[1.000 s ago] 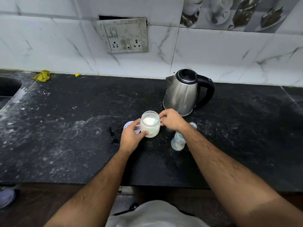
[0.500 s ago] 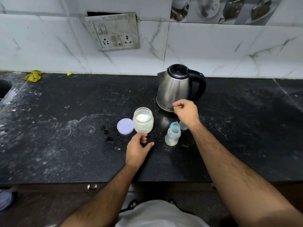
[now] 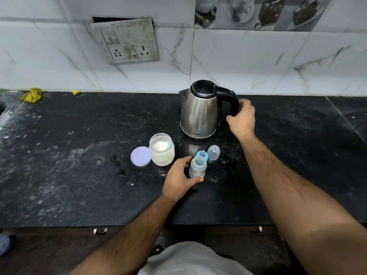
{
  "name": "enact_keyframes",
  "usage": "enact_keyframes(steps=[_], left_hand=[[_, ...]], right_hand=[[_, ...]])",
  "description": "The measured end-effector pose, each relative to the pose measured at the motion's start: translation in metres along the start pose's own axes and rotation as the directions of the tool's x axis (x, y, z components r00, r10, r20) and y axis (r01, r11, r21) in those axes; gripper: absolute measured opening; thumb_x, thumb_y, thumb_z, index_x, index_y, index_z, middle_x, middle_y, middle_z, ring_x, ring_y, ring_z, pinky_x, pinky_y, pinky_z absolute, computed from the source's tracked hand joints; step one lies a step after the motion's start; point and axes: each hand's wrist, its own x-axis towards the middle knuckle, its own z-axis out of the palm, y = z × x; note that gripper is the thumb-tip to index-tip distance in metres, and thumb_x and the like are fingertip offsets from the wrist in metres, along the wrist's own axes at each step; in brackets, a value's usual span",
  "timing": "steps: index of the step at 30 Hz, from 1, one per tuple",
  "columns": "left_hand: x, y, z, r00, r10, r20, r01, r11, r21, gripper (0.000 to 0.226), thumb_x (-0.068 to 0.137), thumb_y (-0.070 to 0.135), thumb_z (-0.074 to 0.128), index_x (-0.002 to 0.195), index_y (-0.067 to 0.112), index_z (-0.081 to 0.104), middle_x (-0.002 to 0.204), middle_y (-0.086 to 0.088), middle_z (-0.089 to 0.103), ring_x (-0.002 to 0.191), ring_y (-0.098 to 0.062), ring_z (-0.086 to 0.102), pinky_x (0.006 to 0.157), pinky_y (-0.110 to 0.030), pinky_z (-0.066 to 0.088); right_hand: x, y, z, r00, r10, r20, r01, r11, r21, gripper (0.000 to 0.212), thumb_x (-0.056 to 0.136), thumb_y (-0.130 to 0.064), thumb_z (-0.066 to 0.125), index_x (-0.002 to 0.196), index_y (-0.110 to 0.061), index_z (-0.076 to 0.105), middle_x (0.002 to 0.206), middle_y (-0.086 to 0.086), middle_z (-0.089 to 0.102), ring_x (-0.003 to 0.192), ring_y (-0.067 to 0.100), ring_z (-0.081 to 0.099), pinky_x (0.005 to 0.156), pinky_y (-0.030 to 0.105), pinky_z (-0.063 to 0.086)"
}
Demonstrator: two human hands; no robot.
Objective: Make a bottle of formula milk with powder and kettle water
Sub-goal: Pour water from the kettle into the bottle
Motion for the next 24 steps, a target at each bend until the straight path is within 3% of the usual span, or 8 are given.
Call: enact_keyframes(steps=[5,9,13,19,24], left_hand=[[0.003,0.006,0.005,1.0,-0.015,-0.023,0.015,1.0,-0.028,0.08,0.061,0.033,0.092,0.132,0.026,0.055,0.123,0.016,0.061,0.113,0.001,0.057,0.097,-0.019,0.046],[0.003,0.011,0.006,0.999,-0.025,-0.025,0.024,0.999,-0.043,0.07,0.063,0.027,0.092,0.124,0.029,0.058,0.116,0.019,0.064,0.107,0.012,0.056,0.087,-0.006,0.043],[0.003,0.014,0.009,0.999,-0.036,-0.035,0.034,0.999,-0.04,0.058,0.065,0.026,0.09,0.115,0.032,0.062,0.108,0.022,0.068,0.1,0.012,0.059,0.082,-0.011,0.044],[0.004,0.013,0.013,0.997,-0.047,-0.065,0.046,0.999,-0.01,0.054,0.066,0.033,0.087,0.114,0.032,0.063,0.104,0.021,0.07,0.096,0.006,0.062,0.084,-0.02,0.051],[0.003,0.012,0.015,0.995,-0.055,-0.084,0.053,0.998,-0.03,0.052,0.067,0.03,0.087,0.114,0.031,0.064,0.103,0.02,0.072,0.095,0.006,0.064,0.084,-0.021,0.051]], right_hand=[[0.026,-0.002,-0.002,0.995,-0.017,0.1,0.017,1.0,0.0,0.086,0.081,-0.004,0.068,0.154,-0.016,0.025,0.154,0.01,0.039,0.137,0.029,0.043,0.112,0.04,0.04],[0.043,-0.002,0.002,0.982,-0.034,0.185,0.028,0.999,0.037,0.07,0.081,-0.003,0.066,0.144,-0.018,0.042,0.13,0.011,0.06,0.118,0.028,0.058,0.099,0.033,0.048],[0.06,-0.002,0.004,0.978,-0.031,0.204,0.017,0.997,0.071,0.047,0.08,-0.001,0.066,0.124,-0.015,0.06,0.103,0.003,0.062,0.098,0.023,0.06,0.081,0.026,0.045],[0.075,0.002,0.008,0.958,-0.041,0.284,-0.014,0.982,0.188,0.034,0.073,-0.001,0.074,0.101,-0.018,0.065,0.093,0.003,0.066,0.087,0.02,0.062,0.081,0.03,0.052],[0.077,0.007,0.008,0.934,-0.1,0.342,0.043,0.985,0.17,0.027,0.069,-0.005,0.076,0.091,-0.017,0.067,0.085,0.005,0.069,0.078,0.021,0.064,0.079,0.034,0.053]])
